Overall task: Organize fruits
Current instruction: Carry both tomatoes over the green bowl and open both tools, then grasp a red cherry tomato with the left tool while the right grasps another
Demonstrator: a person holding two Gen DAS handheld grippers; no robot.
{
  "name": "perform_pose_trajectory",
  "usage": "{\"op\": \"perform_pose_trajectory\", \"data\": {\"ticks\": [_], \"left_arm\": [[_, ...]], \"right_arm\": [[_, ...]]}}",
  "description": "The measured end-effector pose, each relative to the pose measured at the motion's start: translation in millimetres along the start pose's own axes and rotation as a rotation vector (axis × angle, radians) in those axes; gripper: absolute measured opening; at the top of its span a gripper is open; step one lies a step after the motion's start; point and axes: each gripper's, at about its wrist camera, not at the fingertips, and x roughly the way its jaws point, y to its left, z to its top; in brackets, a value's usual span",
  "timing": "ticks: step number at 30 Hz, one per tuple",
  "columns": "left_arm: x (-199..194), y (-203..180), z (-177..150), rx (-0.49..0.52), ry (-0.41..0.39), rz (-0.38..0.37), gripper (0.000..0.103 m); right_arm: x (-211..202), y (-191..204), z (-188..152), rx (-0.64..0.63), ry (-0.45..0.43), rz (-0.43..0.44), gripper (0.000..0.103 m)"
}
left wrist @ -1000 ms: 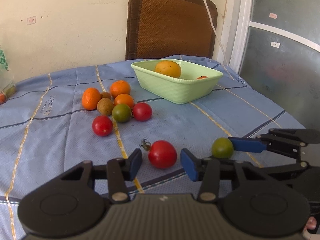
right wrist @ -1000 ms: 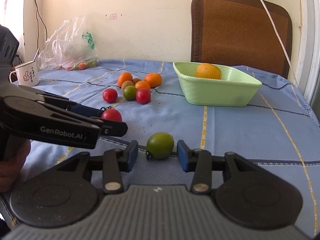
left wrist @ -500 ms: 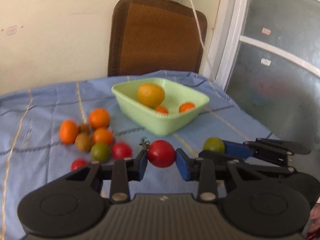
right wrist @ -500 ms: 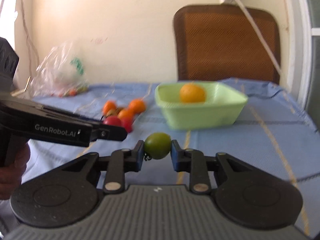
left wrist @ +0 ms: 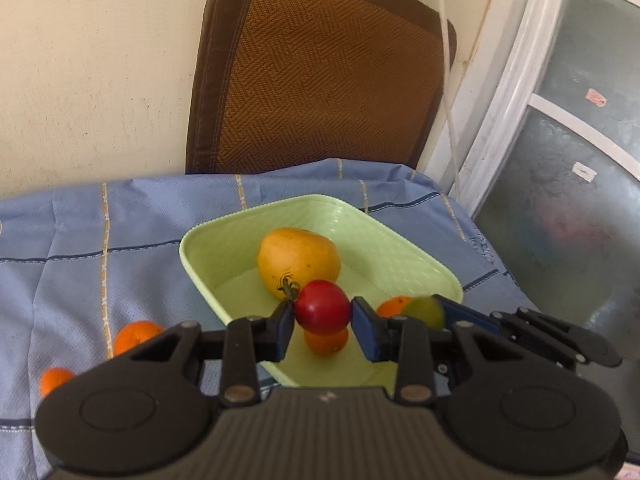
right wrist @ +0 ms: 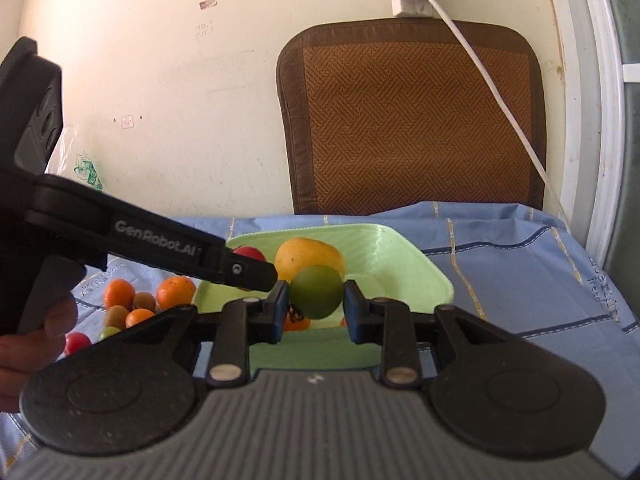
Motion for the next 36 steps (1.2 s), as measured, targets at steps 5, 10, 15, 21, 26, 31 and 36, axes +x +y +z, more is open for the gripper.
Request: {"op": "perform_pose_trajectory", "data": {"ticks": [5, 10, 15, 21, 26, 31, 36], "left_arm": [[-12, 5, -3, -0.002, -0.025, 0.001, 0.04], [-79, 44, -8, -0.08, -0.159, -0.005, 0.04], [-142, 82, -41, -0.15, -0.217, 0.092, 0.04], [-155, 98, -87, -0.142, -0.152, 0.142, 0.04], [-130, 88, -99, -0.1, -0.087, 0.1, 0.042], [-113, 80, -103, -0.055, -0.059, 0.097, 0.046], [-102, 79, -105, -0.031, -0.033, 0.121, 0.044]], "right_arm": [[-3, -1, -1, 0.016, -0.022, -0.003, 0.036], [-20, -11, -1, 0.075, -0.098, -0.028, 0.036], [-41, -19, 3, 0.195, -0.146, -0.004, 0.036], [-45, 34, -4, 0.097, -0.029, 0.19, 0.036], [-11, 89, -13, -0.115, 0.14, 0.265, 0.036], [18, 102, -12, -0.172, 0.214, 0.268, 0.036], [30, 105, -16, -0.19, 0.259, 0.262, 0.036]]}}
